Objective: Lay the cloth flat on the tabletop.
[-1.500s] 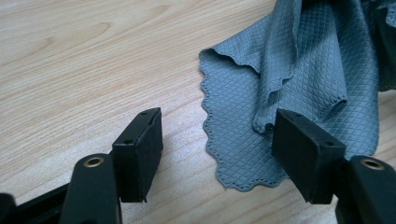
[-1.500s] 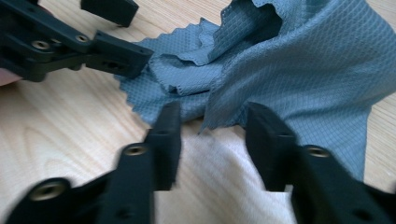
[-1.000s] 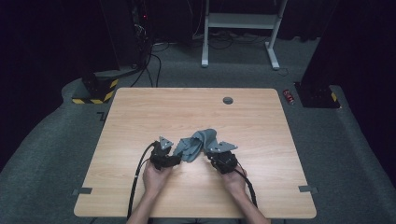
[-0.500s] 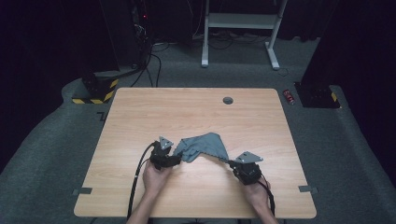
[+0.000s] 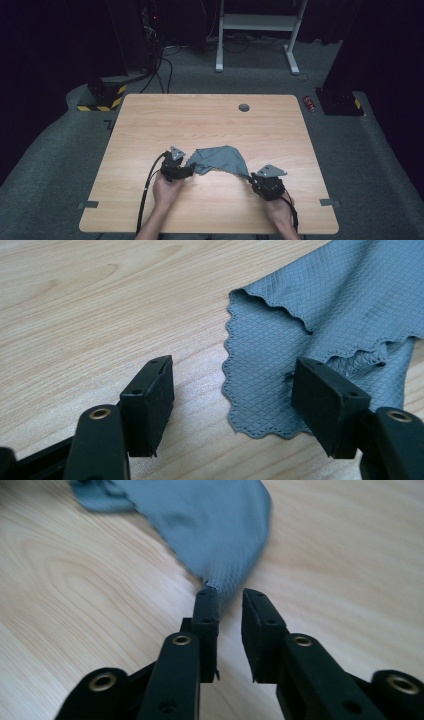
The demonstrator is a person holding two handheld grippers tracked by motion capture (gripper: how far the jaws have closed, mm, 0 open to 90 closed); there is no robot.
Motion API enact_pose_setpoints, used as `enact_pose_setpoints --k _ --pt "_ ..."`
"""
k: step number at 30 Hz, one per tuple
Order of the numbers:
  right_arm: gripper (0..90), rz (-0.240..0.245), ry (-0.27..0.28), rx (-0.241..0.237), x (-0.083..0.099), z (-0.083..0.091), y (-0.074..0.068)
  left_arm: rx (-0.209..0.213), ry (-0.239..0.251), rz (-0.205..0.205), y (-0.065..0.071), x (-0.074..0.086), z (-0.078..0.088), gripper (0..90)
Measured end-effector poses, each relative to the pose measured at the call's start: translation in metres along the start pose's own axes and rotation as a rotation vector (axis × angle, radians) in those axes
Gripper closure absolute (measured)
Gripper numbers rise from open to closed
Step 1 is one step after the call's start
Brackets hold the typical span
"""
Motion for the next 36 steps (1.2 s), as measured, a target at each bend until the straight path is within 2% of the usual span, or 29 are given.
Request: enact_pose_setpoints --k 2,3,4,6,7,8,9,12,13,17,19,20,21,22,24,26,28,30,36 --pt "69.3 0.034 0.018 -0.032 -0.016 -0.005 -0.012 0.0 0.0 -0.001 0.0 0.0 0.0 33.7" --pt "69.3 0.034 0.018 -0.032 -0.016 -0.005 -0.012 0.0 0.001 -0.001 0.0 0.0 0.0 33.7" --pt "66.4 0.066 0.017 -0.044 -0.027 -0.012 -0.021 0.002 0.001 -0.001 0.0 0.0 0.0 33.6" --pt "65.8 0.071 0.017 -0.05 -0.031 -0.015 -0.024 0.003 0.001 -0.002 0.0 0.0 0.0 33.5" --pt "64.9 0.082 0.013 -0.061 -0.035 -0.02 -0.028 0.002 0.0 -0.002 0.0 0.0 0.0 33.5" --pt "63.5 0.098 -0.001 -0.07 -0.044 -0.033 -0.037 0.002 0.0 -0.002 0.0 0.0 0.0 33.5" --pt "63.5 0.098 -0.001 -0.07 -0.044 -0.033 -0.037 0.002 0.0 -0.002 0.0 0.0 0.0 33.5" --pt "62.9 0.114 -0.027 -0.074 -0.052 -0.05 -0.046 0.003 0.0 0.0 0.0 0.0 0.0 33.5" --pt "63.8 0.118 -0.047 -0.075 -0.054 -0.059 -0.05 0.006 0.0 0.001 0.0 0.0 0.0 33.5" --pt "70.7 0.137 -0.099 -0.077 -0.051 -0.072 -0.052 0.018 0.009 0.011 -0.001 0.001 0.002 35.7" --pt "78.5 0.126 -0.096 -0.093 -0.05 -0.073 -0.051 0.031 0.069 0.033 -0.004 0.002 0.008 42.9" --pt "78.5 0.126 -0.096 -0.093 -0.05 -0.073 -0.051 0.031 0.069 0.033 -0.004 0.002 0.008 45.2" --pt "82.4 0.13 -0.099 -0.093 -0.049 -0.073 -0.05 0.039 0.1 0.053 -0.006 0.003 0.011 45.2" --pt "85.8 0.137 -0.099 -0.084 -0.049 -0.072 -0.049 0.045 0.111 0.073 -0.008 0.003 0.012 46.1" --pt "88.7 0.136 -0.099 -0.084 -0.048 -0.072 -0.047 0.038 0.101 0.089 -0.009 0.003 0.011 46.3" --pt "89.0 0.134 -0.102 -0.088 -0.047 -0.071 -0.046 0.018 0.066 0.077 -0.008 0.003 0.008 45.7" --pt "89.3 0.147 -0.107 -0.088 -0.046 -0.069 -0.047 -0.021 0.025 0.04 -0.004 0.002 0.004 44.7" --pt "89.3 0.152 -0.106 -0.089 -0.045 -0.067 -0.047 -0.03 0.019 0.028 -0.004 0.002 0.004 44.6" --pt "89.3 0.169 -0.117 -0.099 -0.029 -0.047 -0.042 -0.034 0.017 0.026 -0.004 0.002 0.004 45.1"
Point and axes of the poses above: each handheld gripper's, and its own axes: z roughly backward along the jaws, x roughly out of its underside, y roughly to its right, the point moved 3 cm from there along -z, roughly forward along the jaws, and after that the axes turned 13 degrees about x, right-handed, at the moved point
